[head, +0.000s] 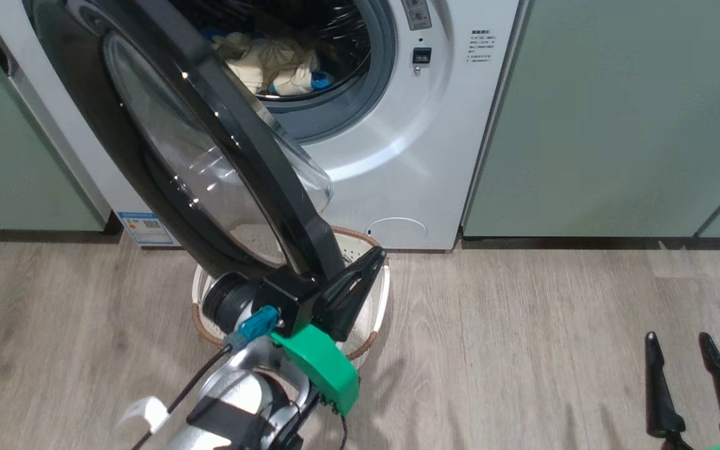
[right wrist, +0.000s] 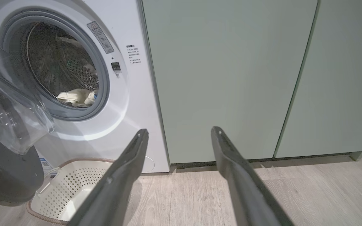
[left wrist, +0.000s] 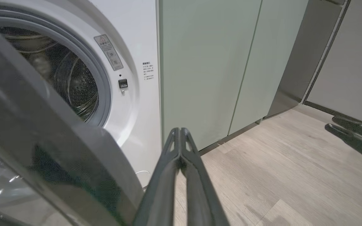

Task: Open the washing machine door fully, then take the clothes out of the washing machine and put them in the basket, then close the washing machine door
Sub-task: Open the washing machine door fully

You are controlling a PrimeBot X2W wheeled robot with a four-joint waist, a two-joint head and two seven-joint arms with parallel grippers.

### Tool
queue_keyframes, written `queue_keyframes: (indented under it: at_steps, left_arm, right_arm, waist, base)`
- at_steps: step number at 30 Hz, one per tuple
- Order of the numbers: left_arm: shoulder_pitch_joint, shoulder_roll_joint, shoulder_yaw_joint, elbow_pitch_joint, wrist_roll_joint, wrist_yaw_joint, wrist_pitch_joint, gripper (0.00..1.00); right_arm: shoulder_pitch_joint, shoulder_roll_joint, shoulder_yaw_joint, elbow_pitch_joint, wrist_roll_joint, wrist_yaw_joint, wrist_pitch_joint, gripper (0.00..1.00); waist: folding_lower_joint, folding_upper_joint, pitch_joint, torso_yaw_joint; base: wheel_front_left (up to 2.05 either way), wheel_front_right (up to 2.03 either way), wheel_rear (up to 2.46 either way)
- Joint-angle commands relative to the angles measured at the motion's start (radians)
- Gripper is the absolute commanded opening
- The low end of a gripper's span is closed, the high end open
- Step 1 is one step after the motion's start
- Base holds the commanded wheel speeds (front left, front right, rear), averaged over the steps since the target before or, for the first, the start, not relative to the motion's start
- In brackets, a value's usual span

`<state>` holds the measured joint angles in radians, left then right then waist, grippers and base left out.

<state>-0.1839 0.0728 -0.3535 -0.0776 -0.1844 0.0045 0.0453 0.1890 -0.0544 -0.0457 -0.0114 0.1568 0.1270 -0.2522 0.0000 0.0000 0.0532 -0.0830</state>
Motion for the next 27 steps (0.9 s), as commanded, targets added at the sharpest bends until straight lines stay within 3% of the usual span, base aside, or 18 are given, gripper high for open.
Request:
queue_keyframes:
  at_steps: [1,27]
  left_arm:
    - [-0.033,0.008,0.044,-0.026,0.008,0.010,0.002,0.00]
    - [-0.002,0.022,0.070,0.001,-0.020,0.059,-0.009,0.00]
  right_arm:
    - [-0.024,-0.007,0.024,-0.035,-0.010,0.004,-0.010,1.00]
    - [-0.031,0.000,0.013,-0.043,-0.010,0.004,-0.010,1.00]
  waist:
    - [0.0000,0.0000,0.001,0.000]
    - [0.0000,0.0000,0.023,0.025]
  base:
    - [0.00,0.00,0.00]
    - [0.00,0.00,0.00]
